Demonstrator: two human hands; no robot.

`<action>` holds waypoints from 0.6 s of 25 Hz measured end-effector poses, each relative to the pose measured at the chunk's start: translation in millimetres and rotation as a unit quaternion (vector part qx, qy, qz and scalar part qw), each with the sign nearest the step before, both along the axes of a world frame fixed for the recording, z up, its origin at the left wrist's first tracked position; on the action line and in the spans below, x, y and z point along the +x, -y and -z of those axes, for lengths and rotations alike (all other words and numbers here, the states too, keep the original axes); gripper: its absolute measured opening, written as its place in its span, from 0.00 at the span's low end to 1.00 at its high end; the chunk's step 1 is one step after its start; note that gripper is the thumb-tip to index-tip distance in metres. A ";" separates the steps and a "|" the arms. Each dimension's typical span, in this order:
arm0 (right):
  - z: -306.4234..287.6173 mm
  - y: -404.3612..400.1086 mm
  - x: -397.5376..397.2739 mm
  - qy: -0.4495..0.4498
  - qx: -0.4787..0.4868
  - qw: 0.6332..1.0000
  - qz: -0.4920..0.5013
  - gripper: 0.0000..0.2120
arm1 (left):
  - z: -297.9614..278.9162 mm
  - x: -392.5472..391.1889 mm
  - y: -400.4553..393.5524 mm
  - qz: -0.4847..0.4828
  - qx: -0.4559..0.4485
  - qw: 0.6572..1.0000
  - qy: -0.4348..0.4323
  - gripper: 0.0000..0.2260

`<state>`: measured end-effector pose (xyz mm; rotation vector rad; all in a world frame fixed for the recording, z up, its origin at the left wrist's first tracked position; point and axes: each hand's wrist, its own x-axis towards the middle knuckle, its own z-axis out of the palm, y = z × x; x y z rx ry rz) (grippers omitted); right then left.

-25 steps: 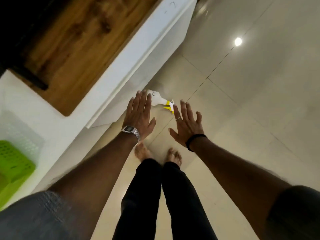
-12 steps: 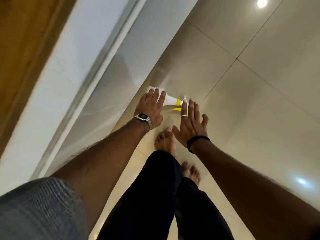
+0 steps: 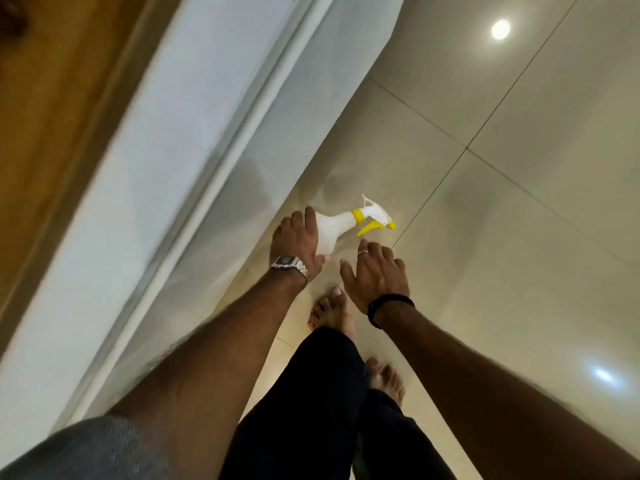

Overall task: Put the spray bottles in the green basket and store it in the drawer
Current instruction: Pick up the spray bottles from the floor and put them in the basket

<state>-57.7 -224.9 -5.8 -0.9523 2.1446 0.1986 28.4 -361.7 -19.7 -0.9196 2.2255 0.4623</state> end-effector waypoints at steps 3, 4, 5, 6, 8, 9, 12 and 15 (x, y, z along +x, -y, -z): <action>-43.2 11.4 -13.1 0.065 -0.024 0.989 0.128 0.33 | -47.9 2.1 -22.9 -0.109 0.062 0.988 -0.087 0.47; -62.2 15.0 -17.4 0.083 -0.038 0.982 0.168 0.34 | -68.1 0.8 -30.2 -0.138 0.081 0.980 -0.116 0.47; -82.9 18.8 -21.0 0.098 -0.054 0.972 0.206 0.35 | -89.4 -0.2 -36.3 -0.168 0.093 0.971 -0.145 0.47; -105.2 23.0 -23.9 0.110 -0.074 0.961 0.242 0.34 | -110.7 -2.0 -41.5 -0.200 0.098 0.959 -0.173 0.46; -151.3 28.6 -27.8 0.122 -0.115 0.946 0.277 0.30 | -152.9 -4.9 -49.3 -0.261 0.089 0.934 -0.227 0.46; -175.7 30.1 -26.9 0.119 -0.130 0.948 0.264 0.29 | -173.4 -3.3 -53.2 -0.282 0.080 0.922 -0.253 0.45; -240.6 30.2 -14.8 0.098 -0.180 0.961 0.185 0.26 | -229.4 7.1 -63.6 -0.325 0.040 0.895 -0.302 0.41; -301.1 26.9 15.1 0.101 -0.243 0.960 0.100 0.24 | -289.3 37.4 -74.5 -0.393 0.003 0.853 -0.342 0.41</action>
